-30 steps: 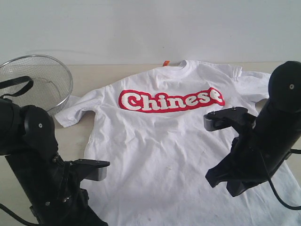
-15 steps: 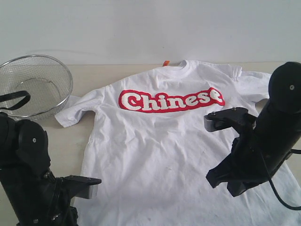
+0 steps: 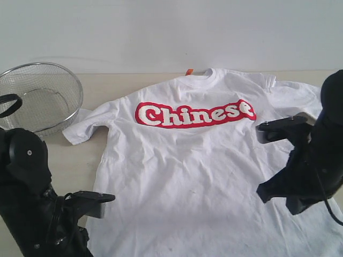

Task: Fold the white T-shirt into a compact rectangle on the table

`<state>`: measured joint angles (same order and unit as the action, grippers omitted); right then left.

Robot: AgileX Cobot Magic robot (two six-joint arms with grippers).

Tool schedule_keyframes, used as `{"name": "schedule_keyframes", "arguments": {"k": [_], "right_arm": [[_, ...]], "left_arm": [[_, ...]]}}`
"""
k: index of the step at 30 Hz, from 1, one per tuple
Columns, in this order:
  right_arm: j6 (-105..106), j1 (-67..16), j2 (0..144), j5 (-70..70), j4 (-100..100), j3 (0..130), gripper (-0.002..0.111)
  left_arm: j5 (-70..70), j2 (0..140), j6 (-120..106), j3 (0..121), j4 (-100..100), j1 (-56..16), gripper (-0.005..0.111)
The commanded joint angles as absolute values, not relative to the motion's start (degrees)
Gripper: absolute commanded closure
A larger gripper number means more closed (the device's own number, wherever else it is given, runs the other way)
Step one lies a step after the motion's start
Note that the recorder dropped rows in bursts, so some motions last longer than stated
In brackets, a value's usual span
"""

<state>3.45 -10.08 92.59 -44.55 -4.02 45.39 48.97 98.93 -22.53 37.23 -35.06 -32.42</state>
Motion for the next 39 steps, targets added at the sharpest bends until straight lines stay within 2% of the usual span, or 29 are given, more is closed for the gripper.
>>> {"name": "schedule_keyframes", "arguments": {"k": [1, 39], "right_arm": [[2.26, -7.89, 92.07, -47.19, -2.01, 45.29, 0.108], [2.18, -7.99, 102.66, -53.9, -1.99, 44.68, 0.108]], "left_arm": [[47.13, 98.32, -22.7, 37.38, -34.8, -32.64, 0.102], [48.44, 98.32, -22.46, 37.38, -34.8, -32.64, 0.102]]}}
